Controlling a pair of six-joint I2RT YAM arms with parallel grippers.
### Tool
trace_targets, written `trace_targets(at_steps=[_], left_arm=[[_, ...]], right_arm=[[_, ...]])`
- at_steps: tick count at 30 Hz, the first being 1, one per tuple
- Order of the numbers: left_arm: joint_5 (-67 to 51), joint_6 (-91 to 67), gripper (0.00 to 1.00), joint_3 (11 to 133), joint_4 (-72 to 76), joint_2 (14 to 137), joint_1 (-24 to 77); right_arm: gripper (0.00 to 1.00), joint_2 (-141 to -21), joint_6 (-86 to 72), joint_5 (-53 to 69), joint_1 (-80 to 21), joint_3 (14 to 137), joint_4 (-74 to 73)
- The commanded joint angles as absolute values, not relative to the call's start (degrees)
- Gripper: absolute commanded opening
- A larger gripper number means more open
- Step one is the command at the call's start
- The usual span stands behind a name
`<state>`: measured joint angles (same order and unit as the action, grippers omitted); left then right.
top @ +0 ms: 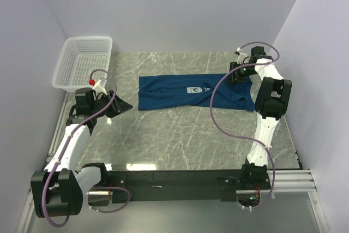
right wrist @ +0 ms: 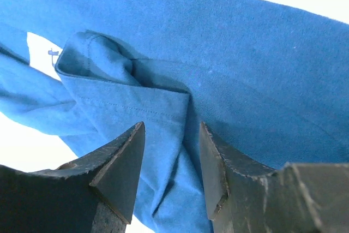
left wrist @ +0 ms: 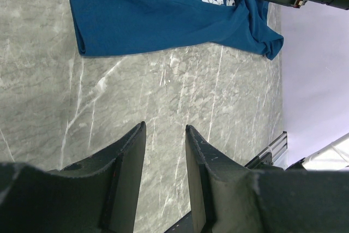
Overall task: Fold and stack the t-shirts
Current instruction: Fold the tshirt
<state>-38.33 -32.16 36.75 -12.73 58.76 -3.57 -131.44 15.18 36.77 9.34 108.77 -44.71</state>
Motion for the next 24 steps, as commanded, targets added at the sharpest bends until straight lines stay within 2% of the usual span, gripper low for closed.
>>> trace_targets(at_steps=[1,18,24], left_arm=[[-39.5,-31.2,0.41,36.9,-10.8,58.7,-3.9],[-39.3,-31.3,0.41,36.7,-10.8,58.4,-3.9],[-39.4,-31.3,0.41,36.7,-10.8,58.4,-3.9]], right_arm=[[0.52,-132.4,13.6,39.7,10.1,112.1,-46.6],[0.51,-134.9,12.6,39.5,10.4,111.9,-47.1],[0.43,-134.6,12.7,41.3,10.5,111.7,-47.0]])
